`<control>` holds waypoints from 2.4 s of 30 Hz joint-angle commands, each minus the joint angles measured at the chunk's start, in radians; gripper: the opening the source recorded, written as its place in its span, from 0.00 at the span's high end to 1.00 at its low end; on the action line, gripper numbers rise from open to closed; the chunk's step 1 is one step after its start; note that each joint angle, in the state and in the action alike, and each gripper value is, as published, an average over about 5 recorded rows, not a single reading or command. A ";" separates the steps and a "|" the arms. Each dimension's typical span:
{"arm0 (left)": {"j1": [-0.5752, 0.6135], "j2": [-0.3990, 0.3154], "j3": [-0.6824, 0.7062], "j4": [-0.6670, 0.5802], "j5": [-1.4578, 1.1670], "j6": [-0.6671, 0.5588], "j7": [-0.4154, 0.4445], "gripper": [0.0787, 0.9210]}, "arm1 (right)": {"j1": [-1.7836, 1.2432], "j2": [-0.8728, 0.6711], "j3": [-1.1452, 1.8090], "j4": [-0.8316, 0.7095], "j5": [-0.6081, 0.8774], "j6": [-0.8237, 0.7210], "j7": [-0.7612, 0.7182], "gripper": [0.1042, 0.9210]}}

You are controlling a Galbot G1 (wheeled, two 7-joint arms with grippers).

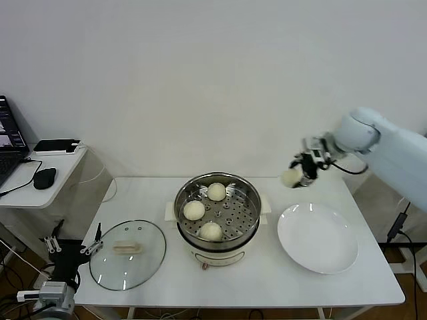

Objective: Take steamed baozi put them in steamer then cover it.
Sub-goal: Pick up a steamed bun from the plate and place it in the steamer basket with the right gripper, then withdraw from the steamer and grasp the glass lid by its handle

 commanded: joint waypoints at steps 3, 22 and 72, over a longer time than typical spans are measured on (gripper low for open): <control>0.001 -0.010 0.006 -0.002 0.013 -0.001 -0.002 0.12 | 0.153 0.254 -0.216 0.040 0.300 -0.208 0.163 0.37; -0.003 -0.007 -0.009 0.007 0.009 -0.005 -0.002 0.12 | -0.017 0.375 -0.247 -0.072 0.292 -0.321 0.243 0.37; -0.022 -0.012 0.008 0.030 0.008 -0.006 -0.001 0.12 | -0.721 -0.042 0.572 0.395 0.191 -0.102 0.772 0.12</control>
